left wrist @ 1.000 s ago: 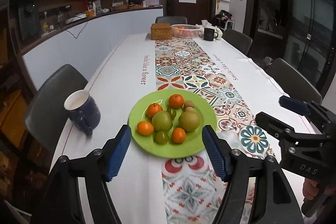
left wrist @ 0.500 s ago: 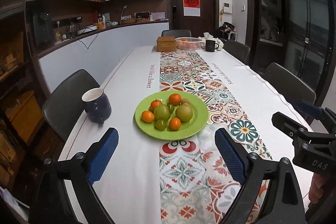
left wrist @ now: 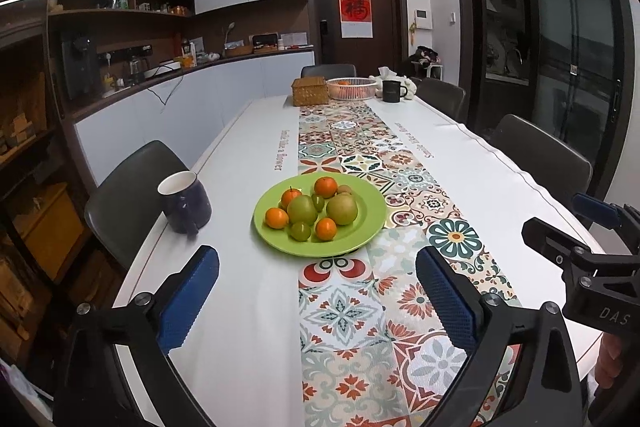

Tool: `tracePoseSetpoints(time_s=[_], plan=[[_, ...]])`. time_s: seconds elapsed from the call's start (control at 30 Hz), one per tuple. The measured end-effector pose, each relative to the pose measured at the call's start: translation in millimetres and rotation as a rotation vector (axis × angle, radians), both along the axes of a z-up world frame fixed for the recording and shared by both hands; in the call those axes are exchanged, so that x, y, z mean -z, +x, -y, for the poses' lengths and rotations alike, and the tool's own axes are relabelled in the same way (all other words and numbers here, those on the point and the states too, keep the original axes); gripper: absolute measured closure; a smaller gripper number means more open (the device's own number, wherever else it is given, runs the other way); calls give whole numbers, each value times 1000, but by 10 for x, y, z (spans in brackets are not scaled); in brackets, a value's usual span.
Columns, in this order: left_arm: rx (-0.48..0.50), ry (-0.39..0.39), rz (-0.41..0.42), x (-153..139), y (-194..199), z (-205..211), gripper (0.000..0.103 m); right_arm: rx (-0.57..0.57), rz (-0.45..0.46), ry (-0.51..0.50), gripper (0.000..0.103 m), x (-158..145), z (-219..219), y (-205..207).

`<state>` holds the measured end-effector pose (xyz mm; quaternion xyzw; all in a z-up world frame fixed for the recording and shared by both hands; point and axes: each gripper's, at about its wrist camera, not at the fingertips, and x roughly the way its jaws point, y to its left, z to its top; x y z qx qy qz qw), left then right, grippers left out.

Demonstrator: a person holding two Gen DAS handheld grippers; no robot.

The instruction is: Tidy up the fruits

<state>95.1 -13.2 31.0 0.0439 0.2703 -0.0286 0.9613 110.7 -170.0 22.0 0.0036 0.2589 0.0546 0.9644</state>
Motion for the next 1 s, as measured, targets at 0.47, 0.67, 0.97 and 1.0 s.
tracePoseSetpoints(time_s=[0.47,0.67,0.97,1.0], plan=[[-1,-1,9,-17,-15,1,0,5,2,-1,11,11,2,-4],[0,-3,5,-12,-17,-2,0,6,10,-6,11,0,24,-11],[-4,-3,15,-5,-30,-1,0,3,8,-4,11,-3,30,-12],[-4,-4,15,-7,-33,0,0,3,8,-4,11,-3,29,-13]])
